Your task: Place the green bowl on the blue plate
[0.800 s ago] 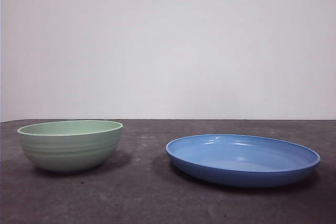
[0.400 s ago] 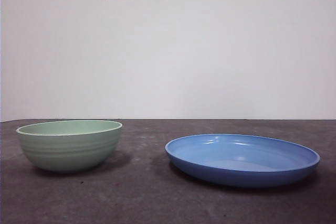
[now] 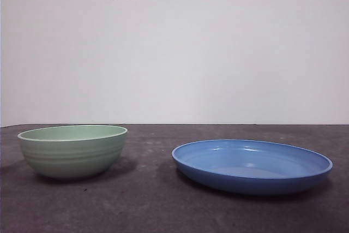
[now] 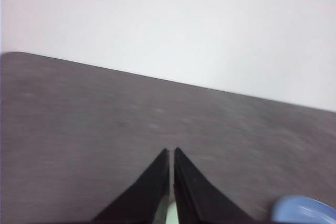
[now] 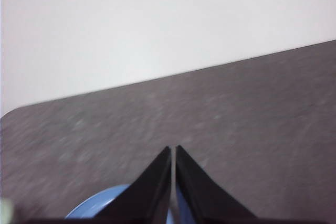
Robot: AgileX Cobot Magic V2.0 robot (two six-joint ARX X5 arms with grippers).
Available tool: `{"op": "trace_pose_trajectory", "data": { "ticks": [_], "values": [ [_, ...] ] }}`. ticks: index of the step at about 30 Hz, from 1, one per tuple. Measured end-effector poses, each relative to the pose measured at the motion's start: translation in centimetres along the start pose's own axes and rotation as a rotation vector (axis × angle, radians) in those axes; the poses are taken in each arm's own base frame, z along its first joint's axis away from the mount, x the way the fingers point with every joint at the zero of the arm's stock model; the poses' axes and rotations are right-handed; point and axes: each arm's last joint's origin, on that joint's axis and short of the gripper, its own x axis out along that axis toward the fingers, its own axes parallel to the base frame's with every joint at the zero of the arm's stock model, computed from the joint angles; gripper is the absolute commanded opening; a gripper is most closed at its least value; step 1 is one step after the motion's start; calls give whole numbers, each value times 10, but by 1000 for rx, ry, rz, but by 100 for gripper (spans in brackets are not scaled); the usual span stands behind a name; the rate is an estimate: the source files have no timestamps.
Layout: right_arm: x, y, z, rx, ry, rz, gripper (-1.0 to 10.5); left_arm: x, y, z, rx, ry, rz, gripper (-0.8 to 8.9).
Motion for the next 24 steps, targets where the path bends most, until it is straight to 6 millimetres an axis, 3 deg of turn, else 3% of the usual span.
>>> {"op": "trace_pose_trajectory", "data": {
  "ticks": [4,10,19,24],
  "values": [
    [1,12,22,20,132,94,9,4,-14,30,-21,105,-135,16],
    [5,27,50,28,312,218,9,13,-27,52,-51,269,-257,16],
    [5,49,82,-46,404,363,9,23,-41,60,-62,487,-454,17],
    [0,54,87,-72,408,396,9,25,-44,55,-68,550,-513,19]
  ]
}}
